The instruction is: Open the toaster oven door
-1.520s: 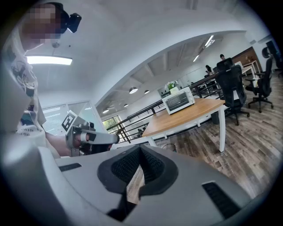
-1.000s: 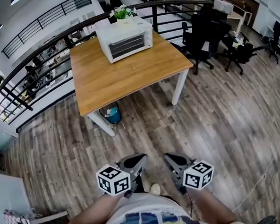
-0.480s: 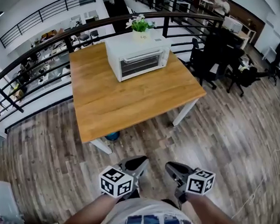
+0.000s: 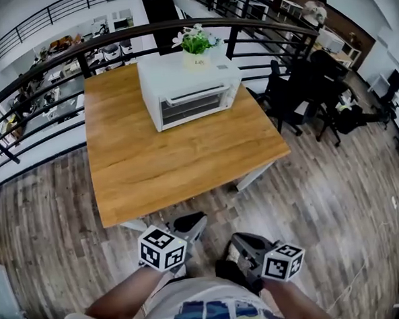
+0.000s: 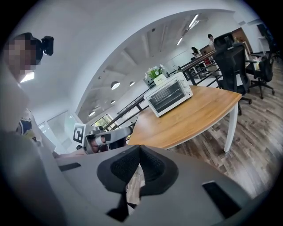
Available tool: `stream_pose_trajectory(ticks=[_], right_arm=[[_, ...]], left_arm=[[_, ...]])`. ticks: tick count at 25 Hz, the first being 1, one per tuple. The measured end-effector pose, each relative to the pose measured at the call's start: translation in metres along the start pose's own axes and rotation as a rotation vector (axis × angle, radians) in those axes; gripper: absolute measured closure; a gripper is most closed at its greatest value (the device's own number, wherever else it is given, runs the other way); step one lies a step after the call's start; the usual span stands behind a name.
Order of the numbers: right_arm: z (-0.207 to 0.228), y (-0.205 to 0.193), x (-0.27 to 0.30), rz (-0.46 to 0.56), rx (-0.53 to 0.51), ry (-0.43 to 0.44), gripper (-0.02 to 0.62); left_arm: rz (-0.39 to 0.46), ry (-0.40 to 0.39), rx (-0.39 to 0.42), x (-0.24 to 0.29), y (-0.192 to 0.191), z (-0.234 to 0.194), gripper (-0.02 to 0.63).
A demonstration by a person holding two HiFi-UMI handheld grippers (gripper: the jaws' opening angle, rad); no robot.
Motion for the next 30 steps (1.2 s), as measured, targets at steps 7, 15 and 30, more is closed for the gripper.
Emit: stream_pose_trajectory(ticks=[7,15,30], right_arm=[[0.102,0.069,0.023,-0.064,-0.015,0.107,0.594],[0.218,0.171,0.018,-0.122,-0.051,0.230,0.594],[0.287,0.231,0.056,-0.161,-0.005,0.234,0.594]], left_arm=[[-0.023,0.139,0.060,0.110,0.003,-0.028,0.580],[-0.030,0.311,0.216,0.242,0.027,-0.032,0.557],[-0.156,0.476,0.691,0.327,0.149,-0.140,0.466]])
Point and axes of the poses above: the fingertips, and each gripper's own axes: x forward along the fingers, z to its right, y out of its top, the point moved 5 cm from there along -x, backward along the fingers, and after that the axes turned 15 degrees about z, right-handed, at the moved point
